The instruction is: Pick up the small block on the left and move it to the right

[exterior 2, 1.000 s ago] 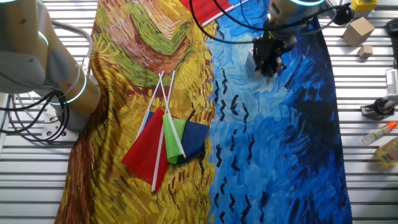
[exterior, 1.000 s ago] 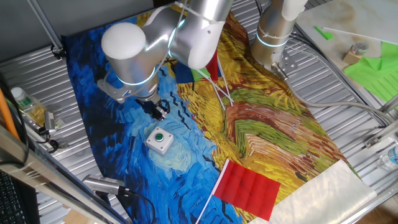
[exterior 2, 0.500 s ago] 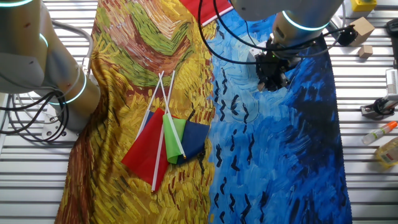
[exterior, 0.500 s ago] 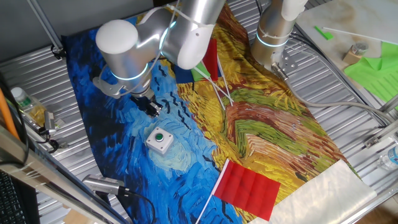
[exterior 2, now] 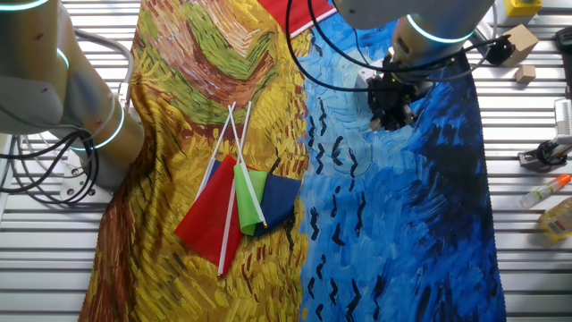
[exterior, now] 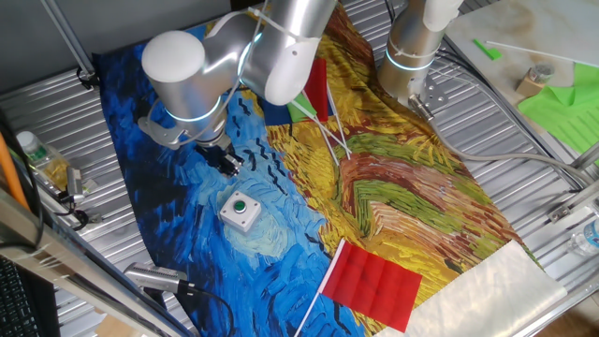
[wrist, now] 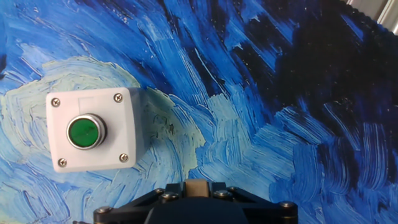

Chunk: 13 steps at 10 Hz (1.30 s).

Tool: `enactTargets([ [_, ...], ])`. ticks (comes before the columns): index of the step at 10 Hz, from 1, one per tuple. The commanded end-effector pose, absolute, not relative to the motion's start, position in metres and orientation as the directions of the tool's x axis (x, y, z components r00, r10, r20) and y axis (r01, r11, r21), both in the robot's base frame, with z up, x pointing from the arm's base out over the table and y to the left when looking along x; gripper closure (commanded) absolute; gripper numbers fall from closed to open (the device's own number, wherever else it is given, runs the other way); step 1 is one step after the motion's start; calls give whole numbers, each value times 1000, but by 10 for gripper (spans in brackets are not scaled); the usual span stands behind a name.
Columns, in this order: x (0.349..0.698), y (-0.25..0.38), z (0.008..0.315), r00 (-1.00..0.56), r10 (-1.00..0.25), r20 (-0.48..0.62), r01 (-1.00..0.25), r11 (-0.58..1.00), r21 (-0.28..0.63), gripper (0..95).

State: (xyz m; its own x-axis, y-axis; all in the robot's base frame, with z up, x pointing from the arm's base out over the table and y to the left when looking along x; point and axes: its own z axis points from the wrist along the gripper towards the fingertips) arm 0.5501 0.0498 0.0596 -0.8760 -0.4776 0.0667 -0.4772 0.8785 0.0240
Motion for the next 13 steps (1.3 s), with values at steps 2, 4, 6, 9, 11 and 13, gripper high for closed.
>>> enactTargets([
  [2, 550, 50, 59, -874, -481, 69, -481, 876, 26, 950],
  [4, 550, 50, 59, -874, -481, 74, -480, 877, 25, 950],
  [6, 550, 50, 59, -874, -480, 70, -480, 877, 24, 950],
  [9, 550, 50, 59, -889, -456, 32, -456, 890, 24, 950],
  [11, 550, 50, 59, -909, -416, 11, -416, 909, 17, 950],
  [13, 550, 50, 59, -908, -419, 9, -419, 908, 20, 950],
])
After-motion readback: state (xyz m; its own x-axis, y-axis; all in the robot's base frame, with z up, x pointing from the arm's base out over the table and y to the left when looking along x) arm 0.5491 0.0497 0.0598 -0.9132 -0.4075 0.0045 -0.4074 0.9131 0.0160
